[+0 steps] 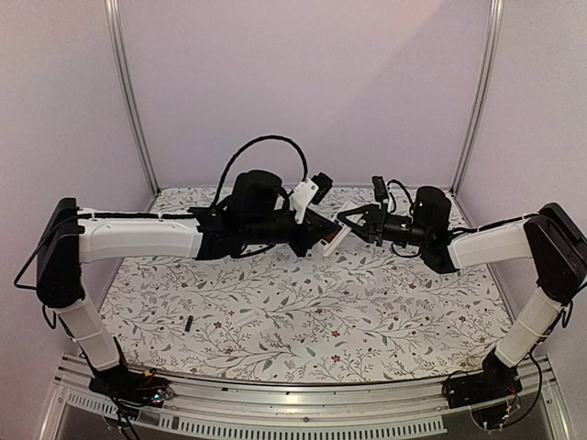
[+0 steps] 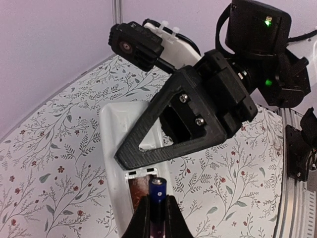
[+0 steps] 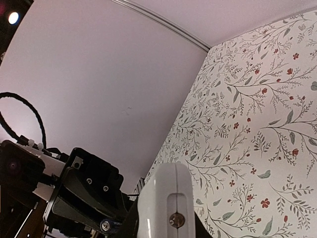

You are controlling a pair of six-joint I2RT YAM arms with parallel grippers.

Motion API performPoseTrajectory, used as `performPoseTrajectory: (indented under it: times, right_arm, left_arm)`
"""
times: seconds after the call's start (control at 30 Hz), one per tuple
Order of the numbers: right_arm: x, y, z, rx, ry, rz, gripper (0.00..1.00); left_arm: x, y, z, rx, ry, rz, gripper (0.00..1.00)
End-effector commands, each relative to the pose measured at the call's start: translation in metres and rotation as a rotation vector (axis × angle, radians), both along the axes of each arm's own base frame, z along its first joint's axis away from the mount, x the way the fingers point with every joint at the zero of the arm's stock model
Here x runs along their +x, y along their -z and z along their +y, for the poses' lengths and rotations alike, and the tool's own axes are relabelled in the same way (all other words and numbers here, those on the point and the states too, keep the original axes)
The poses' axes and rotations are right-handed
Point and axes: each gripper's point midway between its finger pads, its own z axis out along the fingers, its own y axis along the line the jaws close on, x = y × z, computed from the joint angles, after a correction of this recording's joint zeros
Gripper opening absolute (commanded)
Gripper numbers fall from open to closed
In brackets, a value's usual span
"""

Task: Load the batteries into the remote control
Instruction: Place the battery in the battery compartment.

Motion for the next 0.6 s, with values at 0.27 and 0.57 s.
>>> performPoseTrajectory:
  times: [0.27, 0.57]
  right_arm:
    - [-0.001, -0.009, 0.003, 0.099, -0.025, 0.015, 0.0]
    - [-0.002, -0.012, 0.003, 0.126, -0.026, 0.001, 0.0]
  left_arm:
    - [0.008, 0.01, -0.012, -0.007, -0.026, 0.016, 0.0]
    - [0.008, 0.019, -0.011, 0.024, -0.036, 0.046, 0.0]
